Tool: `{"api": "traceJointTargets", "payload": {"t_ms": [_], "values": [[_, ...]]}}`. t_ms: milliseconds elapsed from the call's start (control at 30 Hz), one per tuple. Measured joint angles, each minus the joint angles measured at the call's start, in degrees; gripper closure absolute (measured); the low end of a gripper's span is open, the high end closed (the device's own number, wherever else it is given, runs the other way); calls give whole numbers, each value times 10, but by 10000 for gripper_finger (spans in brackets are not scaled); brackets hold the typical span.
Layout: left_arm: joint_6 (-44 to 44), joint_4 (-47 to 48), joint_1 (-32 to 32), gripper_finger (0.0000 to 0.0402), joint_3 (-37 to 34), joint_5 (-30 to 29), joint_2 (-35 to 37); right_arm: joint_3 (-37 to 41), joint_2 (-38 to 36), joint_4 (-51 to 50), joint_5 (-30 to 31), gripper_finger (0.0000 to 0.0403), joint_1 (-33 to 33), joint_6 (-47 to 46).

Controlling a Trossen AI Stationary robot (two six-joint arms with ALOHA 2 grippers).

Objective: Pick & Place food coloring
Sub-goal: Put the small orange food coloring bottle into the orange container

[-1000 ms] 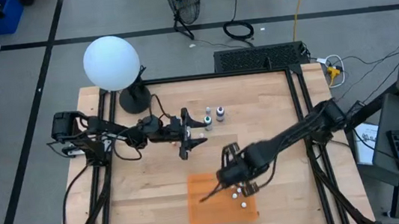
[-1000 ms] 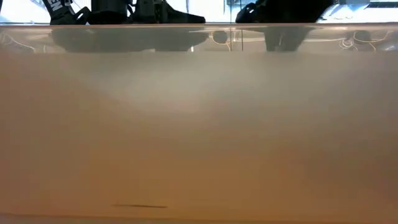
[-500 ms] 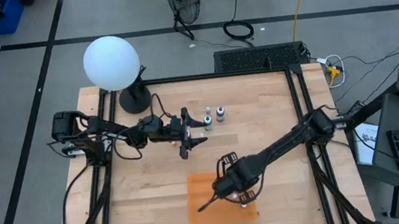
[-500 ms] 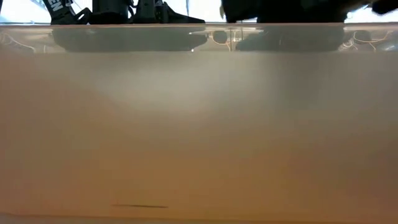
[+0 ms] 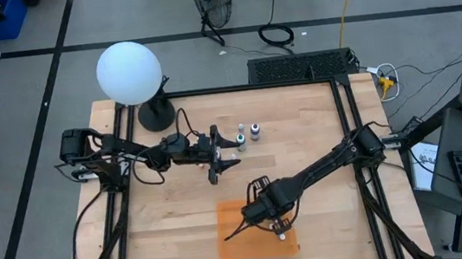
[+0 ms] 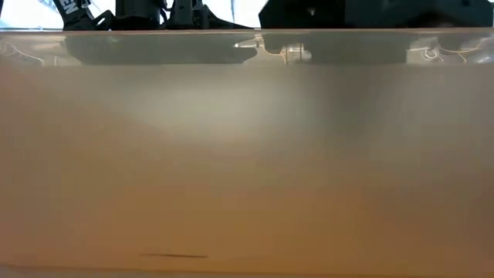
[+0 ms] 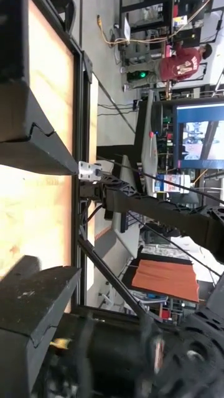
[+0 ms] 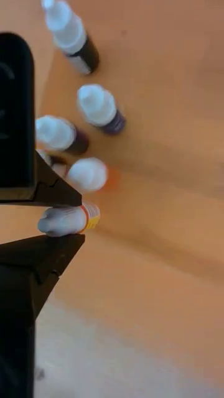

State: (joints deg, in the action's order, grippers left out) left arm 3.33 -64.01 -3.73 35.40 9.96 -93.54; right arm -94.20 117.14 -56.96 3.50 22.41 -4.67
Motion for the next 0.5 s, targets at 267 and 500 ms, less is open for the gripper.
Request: {"api": "traceJointTargets", "payload": {"t_ms": [267, 500], "values": [[0, 0, 0, 151, 0, 0, 0, 47, -1, 40, -22, 360, -11, 1], [-4, 0, 0, 151, 0, 0, 0, 49, -5, 41, -22, 302, -11, -16]]}}
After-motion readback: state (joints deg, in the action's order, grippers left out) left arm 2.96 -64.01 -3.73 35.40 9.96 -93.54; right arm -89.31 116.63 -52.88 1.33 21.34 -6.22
